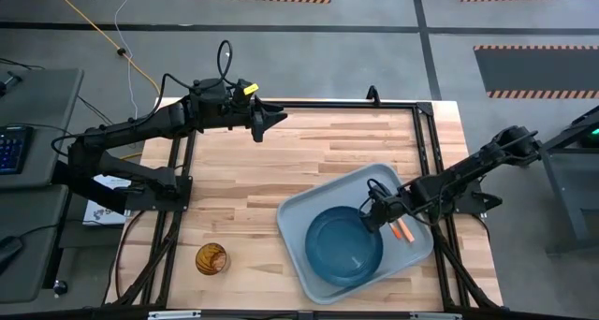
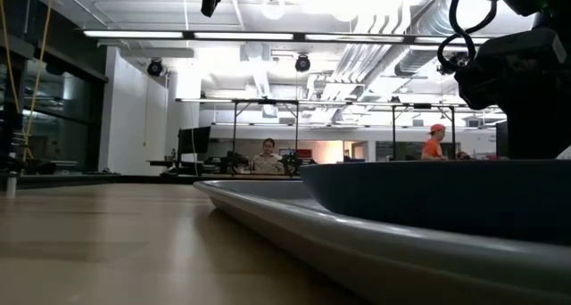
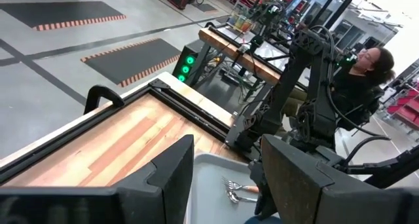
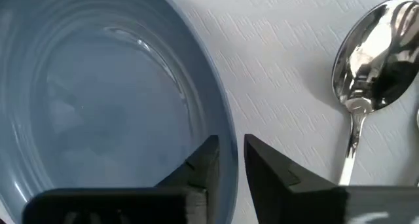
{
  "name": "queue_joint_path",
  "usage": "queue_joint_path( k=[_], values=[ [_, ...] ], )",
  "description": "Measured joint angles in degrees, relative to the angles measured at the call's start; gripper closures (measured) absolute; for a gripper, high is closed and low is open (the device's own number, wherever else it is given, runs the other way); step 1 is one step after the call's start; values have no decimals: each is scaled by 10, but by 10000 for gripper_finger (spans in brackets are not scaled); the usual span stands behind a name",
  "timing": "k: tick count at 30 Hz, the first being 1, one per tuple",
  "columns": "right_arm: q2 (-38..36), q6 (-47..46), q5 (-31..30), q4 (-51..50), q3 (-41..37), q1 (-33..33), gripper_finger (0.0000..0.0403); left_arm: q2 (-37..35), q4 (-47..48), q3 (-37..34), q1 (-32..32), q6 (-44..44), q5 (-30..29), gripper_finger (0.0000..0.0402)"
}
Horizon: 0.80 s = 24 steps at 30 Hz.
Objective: Pick and place plate/cup/fork/spoon on tray
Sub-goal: Put the yellow cup on the top left of the gray tray
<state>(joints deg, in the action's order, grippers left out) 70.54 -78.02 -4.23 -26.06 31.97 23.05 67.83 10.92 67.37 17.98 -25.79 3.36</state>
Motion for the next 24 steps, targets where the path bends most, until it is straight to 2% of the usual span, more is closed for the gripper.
queue_joint_path(
  k=[7, 14, 18, 22, 24],
  values=[
    [-16, -5, 24, -19, 4, 0, 282, 0, 0, 0, 0, 0, 0, 231],
    [-99, 21, 7, -168, 56, 0, 201, 0, -11, 0, 0, 0, 0, 231],
    [-161, 18, -47, -189, 76, 0, 177, 0, -14, 0, 0, 0, 0, 231],
    [-206, 26, -153, -126, 77, 0, 174, 0, -16, 0, 0, -16, 7, 231],
    [-217, 52, -206, -90, 77, 0, 175, 0, -40, 0, 0, -55, 36, 231]
  ],
)
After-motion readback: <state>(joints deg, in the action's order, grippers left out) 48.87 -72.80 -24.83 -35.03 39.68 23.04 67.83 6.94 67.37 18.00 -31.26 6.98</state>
